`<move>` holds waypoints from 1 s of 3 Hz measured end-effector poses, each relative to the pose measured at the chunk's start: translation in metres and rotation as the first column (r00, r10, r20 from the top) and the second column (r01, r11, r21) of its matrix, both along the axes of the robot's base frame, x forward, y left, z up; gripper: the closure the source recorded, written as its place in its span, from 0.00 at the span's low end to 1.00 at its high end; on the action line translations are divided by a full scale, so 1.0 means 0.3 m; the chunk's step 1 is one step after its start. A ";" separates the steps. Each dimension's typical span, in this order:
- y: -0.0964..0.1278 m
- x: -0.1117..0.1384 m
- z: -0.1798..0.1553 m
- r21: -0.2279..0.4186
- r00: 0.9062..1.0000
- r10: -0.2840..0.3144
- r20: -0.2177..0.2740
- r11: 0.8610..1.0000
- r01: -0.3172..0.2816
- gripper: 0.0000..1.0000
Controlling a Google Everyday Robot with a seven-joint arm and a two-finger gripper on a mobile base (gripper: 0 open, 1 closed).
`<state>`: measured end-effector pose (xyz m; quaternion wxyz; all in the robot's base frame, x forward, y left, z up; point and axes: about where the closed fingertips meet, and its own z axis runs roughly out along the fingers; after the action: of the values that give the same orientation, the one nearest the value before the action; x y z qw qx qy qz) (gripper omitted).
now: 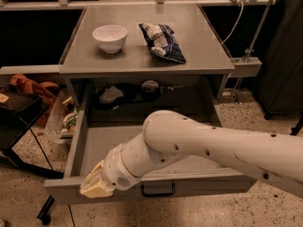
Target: Close top drawer
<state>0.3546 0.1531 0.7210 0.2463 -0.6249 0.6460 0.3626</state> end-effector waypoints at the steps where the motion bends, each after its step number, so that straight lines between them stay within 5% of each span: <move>1: 0.016 -0.029 -0.002 0.008 1.000 0.011 -0.008 1.000 -0.011 1.00; 3: 0.066 -0.050 -0.079 -0.049 1.000 -0.012 -0.016 0.999 0.012 1.00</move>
Offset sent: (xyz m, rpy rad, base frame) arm -0.0177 0.0189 -0.0194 -0.0324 0.0205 -0.0107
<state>0.3395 0.1730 0.6974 0.2281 -0.6239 0.6603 0.3503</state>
